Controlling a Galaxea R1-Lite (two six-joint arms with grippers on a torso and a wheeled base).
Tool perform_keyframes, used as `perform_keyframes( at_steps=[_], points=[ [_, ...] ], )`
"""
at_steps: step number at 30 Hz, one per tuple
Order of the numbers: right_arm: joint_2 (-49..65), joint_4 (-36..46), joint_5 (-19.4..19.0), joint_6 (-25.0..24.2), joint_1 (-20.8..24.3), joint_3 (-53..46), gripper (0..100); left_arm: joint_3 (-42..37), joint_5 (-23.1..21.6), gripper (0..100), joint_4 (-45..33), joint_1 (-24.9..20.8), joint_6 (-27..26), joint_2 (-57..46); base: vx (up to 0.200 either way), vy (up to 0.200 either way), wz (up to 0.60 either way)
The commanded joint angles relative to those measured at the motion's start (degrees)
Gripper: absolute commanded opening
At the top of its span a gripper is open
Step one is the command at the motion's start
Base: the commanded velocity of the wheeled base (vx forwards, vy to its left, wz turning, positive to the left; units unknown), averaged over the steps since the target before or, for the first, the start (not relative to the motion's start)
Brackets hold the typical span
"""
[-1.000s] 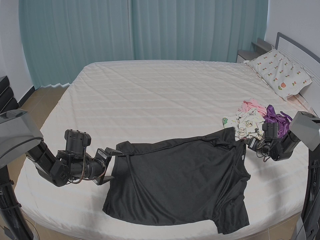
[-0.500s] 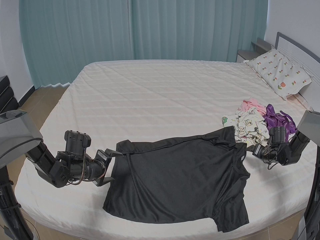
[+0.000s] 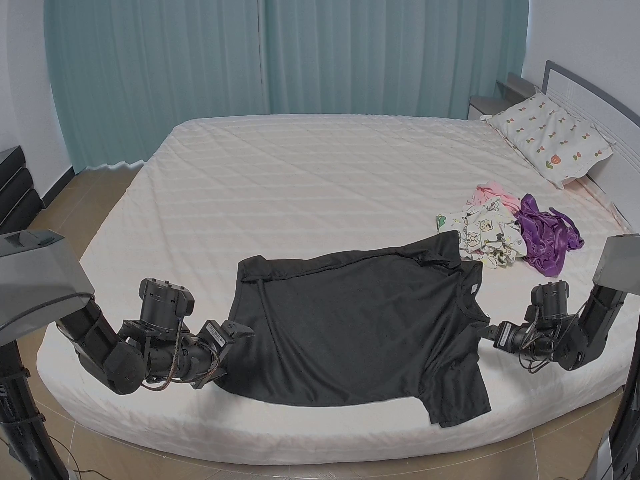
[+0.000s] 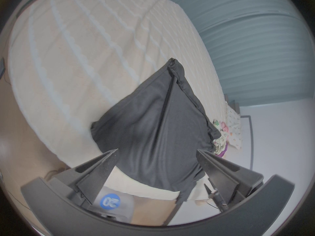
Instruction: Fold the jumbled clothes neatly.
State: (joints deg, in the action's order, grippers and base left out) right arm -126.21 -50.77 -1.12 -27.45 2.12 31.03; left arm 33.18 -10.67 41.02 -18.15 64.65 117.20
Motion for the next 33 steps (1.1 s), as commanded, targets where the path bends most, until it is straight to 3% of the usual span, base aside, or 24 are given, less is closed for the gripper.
perform_keyframes(
  at_steps=[1,5,10,15,23,24,29,33],
  points=[
    [0.53,-3.28,-0.2,-0.41,3.77,-6.77,100,-1.28,4.25,100,0.11,-0.39,-4.79,1.45,0.0,0.0,0.0],
    [0.35,-3.63,-0.02,-0.32,4.82,-9.4,100,-1.1,9.17,100,0.11,-0.66,-8.22,4.7,0.0,0.0,0.0],
    [0.44,-6.53,0.07,-1.55,7.11,-11.78,100,-0.14,12.25,100,0.2,-1.27,-11.47,8.83,0.0,0.0,0.0],
    [-1.85,-13.91,0.95,-8.32,11.15,-13.27,100,2.76,16.56,100,0.11,-2.94,-11.74,11.65,0.0,0.0,0.0],
    [-2.81,-15.58,1.12,-8.85,11.33,-14.24,100,9.8,22.97,100,-4.2,-3.12,-15.08,16.04,0.0,0.0,0.0],
    [-2.99,-15.94,1.21,-8.76,11.33,-14.41,100,10.76,22.97,0,-5.25,-3.12,-15.43,16.22,0.0,0.0,0.0],
    [-5.71,-18.13,2.62,-7.44,11.59,-14.94,100,10.59,23.15,0,-6.39,-3.12,-15.43,15.87,0.0,0.0,0.0],
    [-7.38,-18.92,4.64,-1.9,11.5,-14.77,100,9.09,23.06,0,-7.62,-2.94,-15.43,14.55,0.0,0.0,0.0]
  ],
)
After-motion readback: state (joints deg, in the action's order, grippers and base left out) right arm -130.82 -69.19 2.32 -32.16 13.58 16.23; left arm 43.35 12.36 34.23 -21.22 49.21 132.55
